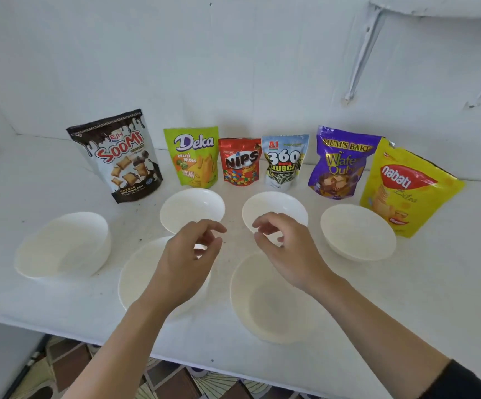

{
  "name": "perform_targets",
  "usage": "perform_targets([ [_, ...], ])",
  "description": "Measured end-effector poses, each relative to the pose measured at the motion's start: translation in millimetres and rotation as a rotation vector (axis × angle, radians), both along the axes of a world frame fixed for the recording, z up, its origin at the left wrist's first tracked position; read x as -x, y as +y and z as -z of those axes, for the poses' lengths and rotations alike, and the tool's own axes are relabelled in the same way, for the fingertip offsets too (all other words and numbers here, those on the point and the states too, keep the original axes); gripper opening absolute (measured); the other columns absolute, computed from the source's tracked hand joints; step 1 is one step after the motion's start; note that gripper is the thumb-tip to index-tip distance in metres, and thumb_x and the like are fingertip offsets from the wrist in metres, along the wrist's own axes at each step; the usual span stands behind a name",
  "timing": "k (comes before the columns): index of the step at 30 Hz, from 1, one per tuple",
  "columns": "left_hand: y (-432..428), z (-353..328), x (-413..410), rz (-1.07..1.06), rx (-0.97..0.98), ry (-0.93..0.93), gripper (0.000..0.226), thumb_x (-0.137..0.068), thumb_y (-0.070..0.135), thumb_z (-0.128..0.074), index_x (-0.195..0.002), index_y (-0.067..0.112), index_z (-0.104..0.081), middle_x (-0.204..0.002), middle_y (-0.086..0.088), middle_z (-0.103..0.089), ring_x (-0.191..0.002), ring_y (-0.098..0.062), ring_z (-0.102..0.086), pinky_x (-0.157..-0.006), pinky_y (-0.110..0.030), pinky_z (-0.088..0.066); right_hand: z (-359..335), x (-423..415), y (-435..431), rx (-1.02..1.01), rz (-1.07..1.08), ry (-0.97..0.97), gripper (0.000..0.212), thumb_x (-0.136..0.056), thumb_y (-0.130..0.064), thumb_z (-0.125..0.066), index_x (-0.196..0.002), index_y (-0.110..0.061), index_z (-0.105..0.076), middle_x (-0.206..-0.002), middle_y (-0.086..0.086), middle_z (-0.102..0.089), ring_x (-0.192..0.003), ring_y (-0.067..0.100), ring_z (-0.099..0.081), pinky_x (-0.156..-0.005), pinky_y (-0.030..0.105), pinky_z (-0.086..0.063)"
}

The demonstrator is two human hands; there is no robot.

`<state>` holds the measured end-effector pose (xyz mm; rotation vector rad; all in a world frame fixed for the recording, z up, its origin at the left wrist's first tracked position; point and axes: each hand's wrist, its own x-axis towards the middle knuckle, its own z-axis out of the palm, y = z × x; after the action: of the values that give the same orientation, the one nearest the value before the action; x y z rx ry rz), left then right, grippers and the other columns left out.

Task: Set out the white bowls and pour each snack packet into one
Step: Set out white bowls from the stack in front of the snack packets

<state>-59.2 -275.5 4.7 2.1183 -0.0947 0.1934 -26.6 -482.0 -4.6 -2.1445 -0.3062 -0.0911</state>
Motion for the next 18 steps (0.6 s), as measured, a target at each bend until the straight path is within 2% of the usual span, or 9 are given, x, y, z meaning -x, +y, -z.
perform_targets([
  [2, 26.4, -6.5, -1.5, -0.067, -0.033, -0.033, 0.02, -0.097, 0.014, -0.064, -0.102, 0.033, -0.069, -0.086, 0.011, -0.062, -0.089, -0.004, -0.063, -0.072, -0.012, -0.049, -6.9, -10.2, 26.0, 0.007, -0.031, -0.039, 0.013, -0.093, -0.02, -0.064, -0.104, -0.025, -0.067, -0.099, -0.006, -0.065, -0.099, 0.005, -0.059, -0.077, 0.013, -0.043],
  [4, 58.0, -12.7, -1.7, -0.136, -0.043, -0.057, 0.021, -0.097, 0.015, -0.064, -0.101, 0.035, -0.068, -0.086, 0.012, -0.062, -0.089, -0.003, -0.063, -0.075, -0.02, -0.052, -14.2, -19.6, 55.6, 0.023, -0.077, -0.074, 0.013, -0.093, -0.02, -0.064, -0.104, -0.025, -0.067, -0.097, -0.006, -0.065, -0.096, 0.005, -0.059, -0.073, 0.011, -0.042],
  [9, 144.4, -23.8, 2.5, -0.312, -0.108, -0.127, 0.015, -0.097, 0.017, -0.064, -0.1, 0.031, -0.069, -0.088, 0.011, -0.063, -0.088, -0.003, -0.062, -0.076, -0.031, -0.055, -27.5, -39.0, 138.9, 0.062, -0.182, -0.142, 0.012, -0.092, -0.02, -0.063, -0.103, -0.024, -0.067, -0.095, -0.007, -0.064, -0.093, 0.005, -0.059, -0.076, 0.018, -0.044],
  [13, 212.5, -16.1, 6.4, -0.422, -0.172, -0.123, 0.016, -0.098, 0.017, -0.062, -0.101, 0.031, -0.068, -0.094, 0.013, -0.063, -0.094, -0.003, -0.062, -0.078, -0.027, -0.053, -25.8, -49.0, 205.6, 0.062, -0.266, -0.166, 0.01, -0.092, -0.02, -0.064, -0.102, -0.022, -0.068, -0.095, -0.005, -0.062, -0.092, 0.006, -0.058, -0.08, 0.023, -0.047],
  [18, 275.1, 4.8, 8.0, -0.472, -0.245, -0.033, 0.016, -0.099, 0.022, -0.061, -0.106, 0.036, -0.064, -0.103, 0.015, -0.061, -0.106, -0.012, -0.057, -0.076, -0.012, -0.039, -8.5, -60.8, 271.9, 0.047, -0.341, -0.059, 0.012, -0.093, -0.026, -0.065, -0.104, -0.026, -0.068, -0.102, -0.01, -0.053, -0.102, 0.006, -0.053, -0.09, 0.027, -0.046],
])
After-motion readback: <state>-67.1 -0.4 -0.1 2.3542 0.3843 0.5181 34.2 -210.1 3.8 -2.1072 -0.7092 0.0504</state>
